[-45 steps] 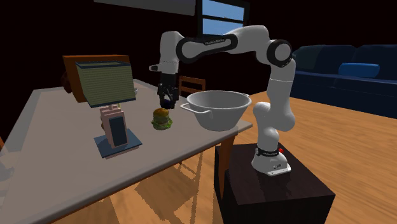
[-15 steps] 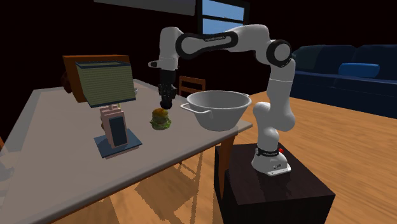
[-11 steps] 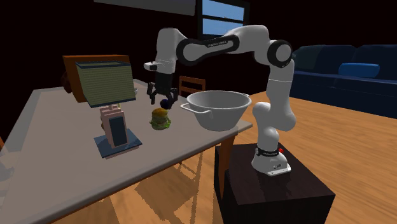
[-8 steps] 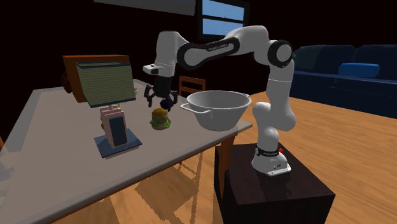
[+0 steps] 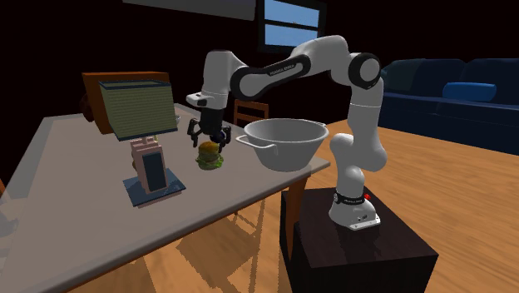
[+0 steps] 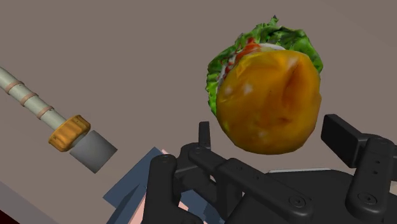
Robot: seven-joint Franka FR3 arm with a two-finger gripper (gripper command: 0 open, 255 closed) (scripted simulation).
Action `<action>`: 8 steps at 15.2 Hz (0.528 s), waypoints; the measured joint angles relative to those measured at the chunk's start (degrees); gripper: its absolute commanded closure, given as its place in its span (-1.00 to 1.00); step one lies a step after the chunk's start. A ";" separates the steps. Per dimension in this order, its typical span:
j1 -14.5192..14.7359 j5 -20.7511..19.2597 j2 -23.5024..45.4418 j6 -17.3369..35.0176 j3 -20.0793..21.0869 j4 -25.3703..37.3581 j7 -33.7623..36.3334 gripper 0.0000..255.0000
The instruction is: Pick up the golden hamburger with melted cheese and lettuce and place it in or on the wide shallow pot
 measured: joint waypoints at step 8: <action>0.01 0.00 -0.06 0.10 0.02 0.00 0.01 1.00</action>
